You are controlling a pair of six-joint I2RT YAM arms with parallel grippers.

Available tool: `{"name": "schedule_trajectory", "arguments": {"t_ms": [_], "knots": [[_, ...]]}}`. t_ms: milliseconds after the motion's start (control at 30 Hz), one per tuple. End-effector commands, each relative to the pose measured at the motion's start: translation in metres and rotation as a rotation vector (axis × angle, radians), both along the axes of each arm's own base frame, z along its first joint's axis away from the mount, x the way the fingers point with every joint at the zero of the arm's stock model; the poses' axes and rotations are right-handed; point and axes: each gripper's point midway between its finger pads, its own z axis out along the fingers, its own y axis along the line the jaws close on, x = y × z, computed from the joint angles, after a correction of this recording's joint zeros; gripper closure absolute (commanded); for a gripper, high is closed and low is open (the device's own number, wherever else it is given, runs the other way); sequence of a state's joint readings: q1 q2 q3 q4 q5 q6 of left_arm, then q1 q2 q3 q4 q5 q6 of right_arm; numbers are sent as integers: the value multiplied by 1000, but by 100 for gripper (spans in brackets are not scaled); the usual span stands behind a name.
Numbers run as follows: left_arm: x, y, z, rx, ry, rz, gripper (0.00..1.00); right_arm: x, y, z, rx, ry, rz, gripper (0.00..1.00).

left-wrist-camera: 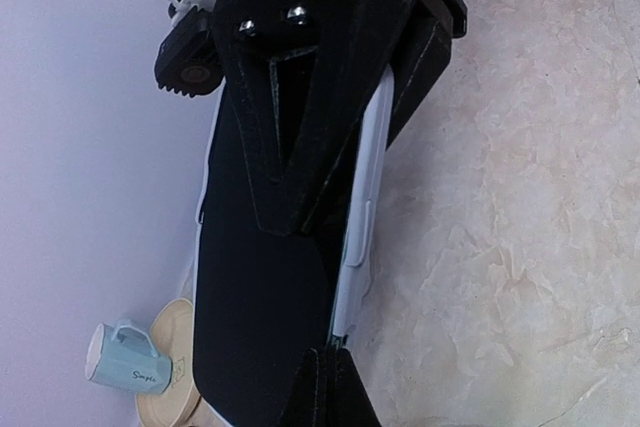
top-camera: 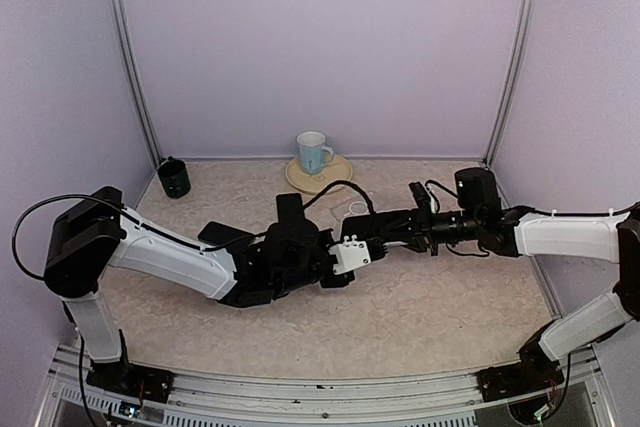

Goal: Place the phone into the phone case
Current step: Adjust the phone with the phone case.

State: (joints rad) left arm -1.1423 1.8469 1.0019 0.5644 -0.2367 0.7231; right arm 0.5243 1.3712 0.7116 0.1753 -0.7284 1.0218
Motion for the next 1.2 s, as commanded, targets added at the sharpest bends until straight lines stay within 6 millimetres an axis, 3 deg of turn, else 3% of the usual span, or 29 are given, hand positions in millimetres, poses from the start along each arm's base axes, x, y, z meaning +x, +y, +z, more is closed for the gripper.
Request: {"name": "schedule_trajectory", "arguments": {"t_ms": [0,333,500,633,867,1167], "knots": [[24,20,28,-165,25,106,100,-8,12,29,97,-62,87,100],[23,36,46,-281,63,113,100,-7,11,27,103,-55,85,100],[19,31,41,-209,24,95,100,-8,12,28,109,-55,85,100],[16,22,26,-103,-29,86,84,-7,12,29,110,-54,86,100],[5,10,19,-71,-16,10,74,-7,12,28,108,-49,87,99],[-5,12,29,-97,-12,-39,74,-7,12,25,104,-48,89,99]]}}
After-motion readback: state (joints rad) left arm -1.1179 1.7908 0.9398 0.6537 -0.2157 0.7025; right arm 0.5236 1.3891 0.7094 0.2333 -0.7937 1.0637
